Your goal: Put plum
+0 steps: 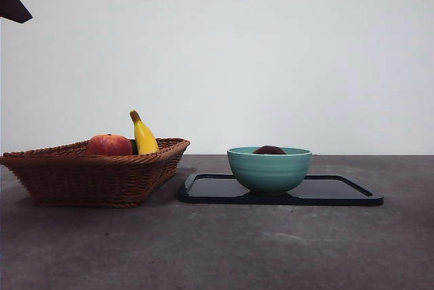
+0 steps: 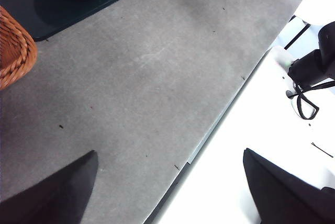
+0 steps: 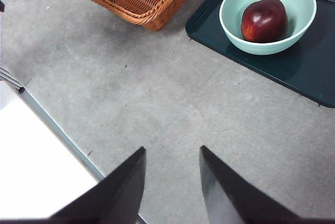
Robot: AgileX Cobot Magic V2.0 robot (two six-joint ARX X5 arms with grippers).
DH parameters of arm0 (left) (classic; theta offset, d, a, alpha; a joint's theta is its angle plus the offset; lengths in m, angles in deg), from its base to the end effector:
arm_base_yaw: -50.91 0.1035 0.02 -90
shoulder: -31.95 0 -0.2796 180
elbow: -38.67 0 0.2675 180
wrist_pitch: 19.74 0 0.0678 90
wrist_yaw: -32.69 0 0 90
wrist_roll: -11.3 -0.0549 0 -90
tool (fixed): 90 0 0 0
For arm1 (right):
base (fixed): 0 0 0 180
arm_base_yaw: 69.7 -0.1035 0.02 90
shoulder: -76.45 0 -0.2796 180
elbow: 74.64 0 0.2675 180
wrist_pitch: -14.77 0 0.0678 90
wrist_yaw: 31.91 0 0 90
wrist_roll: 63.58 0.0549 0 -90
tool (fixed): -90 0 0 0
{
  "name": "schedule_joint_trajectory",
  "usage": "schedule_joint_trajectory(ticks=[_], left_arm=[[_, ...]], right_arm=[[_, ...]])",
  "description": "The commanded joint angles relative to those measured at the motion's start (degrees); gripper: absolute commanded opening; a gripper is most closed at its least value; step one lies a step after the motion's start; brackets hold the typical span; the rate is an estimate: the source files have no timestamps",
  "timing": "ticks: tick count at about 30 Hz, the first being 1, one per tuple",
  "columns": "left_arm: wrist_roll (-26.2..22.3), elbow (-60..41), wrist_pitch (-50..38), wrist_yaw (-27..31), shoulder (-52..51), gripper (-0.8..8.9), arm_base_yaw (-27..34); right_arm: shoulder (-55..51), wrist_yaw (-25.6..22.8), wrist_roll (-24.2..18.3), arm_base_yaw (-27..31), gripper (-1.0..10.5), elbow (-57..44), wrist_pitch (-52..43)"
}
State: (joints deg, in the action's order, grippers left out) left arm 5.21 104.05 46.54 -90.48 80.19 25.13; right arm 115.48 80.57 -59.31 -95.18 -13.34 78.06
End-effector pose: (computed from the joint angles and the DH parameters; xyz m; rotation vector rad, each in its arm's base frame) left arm 0.1345 -0.0983 0.3049 0.0329 0.8403 -1.0087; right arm 0.1172 0.0791 0.3032 0.0478 0.7656 0.7722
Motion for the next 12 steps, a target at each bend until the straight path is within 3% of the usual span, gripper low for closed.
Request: schedule_joint_trajectory(ticks=[1, 5, 12], left_arm=[[1.9, 0.8, -3.3, -0.4, 0.4, 4.33, -0.5], [6.8, 1.4, -9.6, -0.2, 1.3, 4.35, -1.6], [7.7, 8.5, -12.9, 5.8, 9.8, 4.37, -3.3]], right_arm=[[0.2, 0.2, -0.1, -0.4, 1.6, 0.3, -0.5], [0.2, 0.2, -0.2, -0.4, 1.6, 0.3, -0.5], [0.2, 0.2, -0.2, -0.4, 1.6, 0.3, -0.5]])
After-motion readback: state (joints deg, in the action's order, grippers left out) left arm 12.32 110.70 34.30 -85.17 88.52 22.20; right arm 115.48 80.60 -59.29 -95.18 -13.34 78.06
